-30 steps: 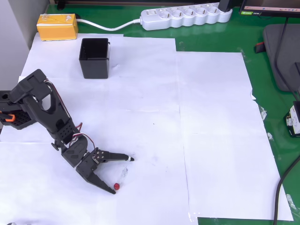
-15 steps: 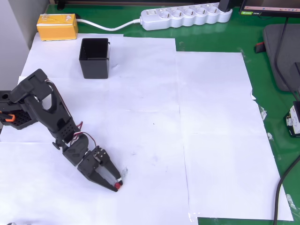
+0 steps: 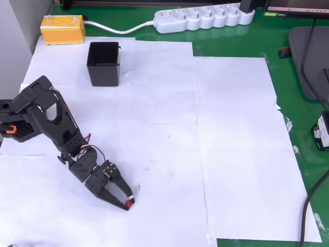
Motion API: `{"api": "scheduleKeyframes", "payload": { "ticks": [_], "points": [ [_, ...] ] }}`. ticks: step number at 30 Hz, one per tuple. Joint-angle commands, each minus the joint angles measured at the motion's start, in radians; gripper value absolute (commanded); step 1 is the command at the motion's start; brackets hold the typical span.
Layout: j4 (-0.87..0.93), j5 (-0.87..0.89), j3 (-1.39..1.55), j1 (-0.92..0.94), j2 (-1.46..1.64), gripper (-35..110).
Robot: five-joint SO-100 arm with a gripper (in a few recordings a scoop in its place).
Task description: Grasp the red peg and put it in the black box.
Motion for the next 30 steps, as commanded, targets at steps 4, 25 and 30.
{"api": "scheduleKeyframes", "payload": {
  "ticks": [4, 25, 30],
  "points": [
    [0.020, -0.002, 0.032, -0.035, -0.150, 0],
    [1.239, 0.008, 1.103, -0.179, -0.390, 0],
    [1.588, 0.025, 1.276, -0.272, -0.413, 0]
  ]
}}
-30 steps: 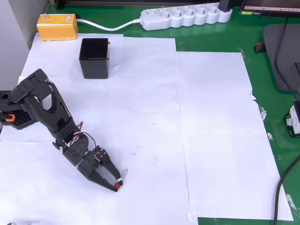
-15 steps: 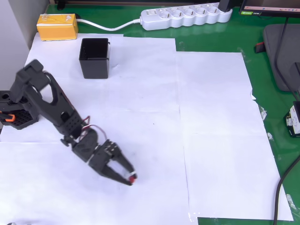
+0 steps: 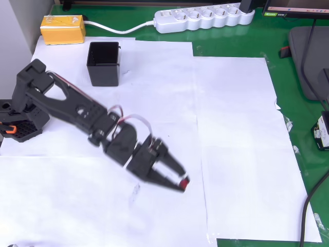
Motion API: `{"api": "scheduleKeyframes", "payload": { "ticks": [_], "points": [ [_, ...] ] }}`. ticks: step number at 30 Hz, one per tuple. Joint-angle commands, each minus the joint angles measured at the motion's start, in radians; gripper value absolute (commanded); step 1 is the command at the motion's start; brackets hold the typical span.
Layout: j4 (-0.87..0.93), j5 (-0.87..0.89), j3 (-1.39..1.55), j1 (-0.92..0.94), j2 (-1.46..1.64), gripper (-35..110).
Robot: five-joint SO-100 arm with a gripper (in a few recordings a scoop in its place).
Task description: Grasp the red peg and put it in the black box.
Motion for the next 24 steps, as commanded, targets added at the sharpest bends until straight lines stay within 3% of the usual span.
{"api": "scheduleKeyframes", "payload": {
  "ticks": [1, 12, 24],
  "points": [
    [0.268, -0.002, 0.190, -0.055, -0.160, 0],
    [0.672, 0.048, -0.034, -0.333, -0.445, 0],
    [1.235, 0.163, -0.032, -0.615, -0.667, 0]
  ]
}}
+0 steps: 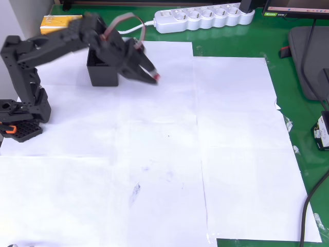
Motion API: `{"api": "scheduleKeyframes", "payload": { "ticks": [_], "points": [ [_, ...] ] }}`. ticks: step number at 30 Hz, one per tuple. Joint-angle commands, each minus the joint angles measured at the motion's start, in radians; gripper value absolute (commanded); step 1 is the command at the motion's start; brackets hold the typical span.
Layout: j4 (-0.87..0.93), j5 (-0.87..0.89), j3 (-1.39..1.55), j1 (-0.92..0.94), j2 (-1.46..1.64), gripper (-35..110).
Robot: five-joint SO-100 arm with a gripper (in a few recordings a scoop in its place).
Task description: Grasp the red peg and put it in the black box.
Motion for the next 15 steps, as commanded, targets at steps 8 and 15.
{"api": "scheduleKeyframes", "payload": {
  "ticks": [8, 15],
  "points": [
    [0.357, 0.146, 0.035, -0.216, -0.144, 0],
    [0.422, 0.295, 0.018, -0.373, -0.120, 0]
  ]
}}
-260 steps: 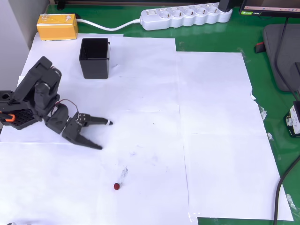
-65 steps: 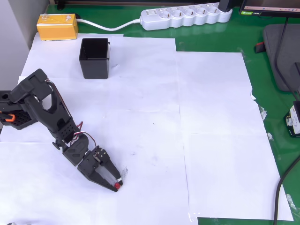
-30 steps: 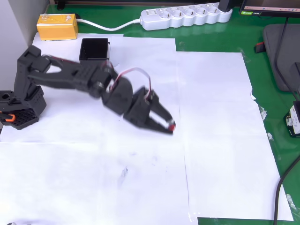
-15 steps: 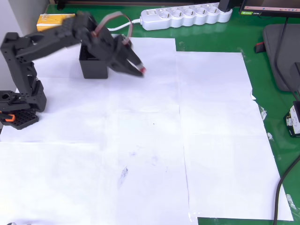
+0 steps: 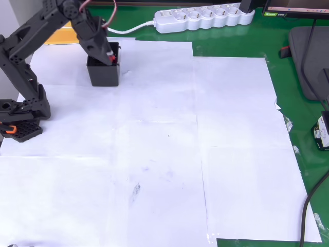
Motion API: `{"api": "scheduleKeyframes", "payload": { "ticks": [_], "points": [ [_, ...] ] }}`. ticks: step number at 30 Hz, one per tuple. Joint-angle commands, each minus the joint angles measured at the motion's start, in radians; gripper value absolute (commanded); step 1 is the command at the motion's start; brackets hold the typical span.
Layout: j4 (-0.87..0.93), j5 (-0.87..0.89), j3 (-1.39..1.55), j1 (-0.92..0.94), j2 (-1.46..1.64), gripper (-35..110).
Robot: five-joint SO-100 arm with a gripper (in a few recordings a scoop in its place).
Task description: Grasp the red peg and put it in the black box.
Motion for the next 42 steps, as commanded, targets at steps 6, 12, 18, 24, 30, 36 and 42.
{"api": "scheduleKeyframes", "payload": {
  "ticks": [6, 12, 18, 24, 30, 36, 42],
  "points": [
    [0.072, 0.091, 0.018, -0.193, 0.026, 0],
    [0.028, 0.160, 0.043, -0.287, 0.149, 0],
    [0.021, 0.210, 0.121, -0.348, 0.276, 0],
    [-0.008, 0.219, 0.153, -0.368, 0.353, 0],
    [-0.048, 0.209, 0.149, -0.365, 0.383, 0],
    [-0.072, 0.186, 0.141, -0.357, 0.379, 13],
    [-0.038, 0.137, 0.143, -0.350, 0.373, 34]
  ]
}}
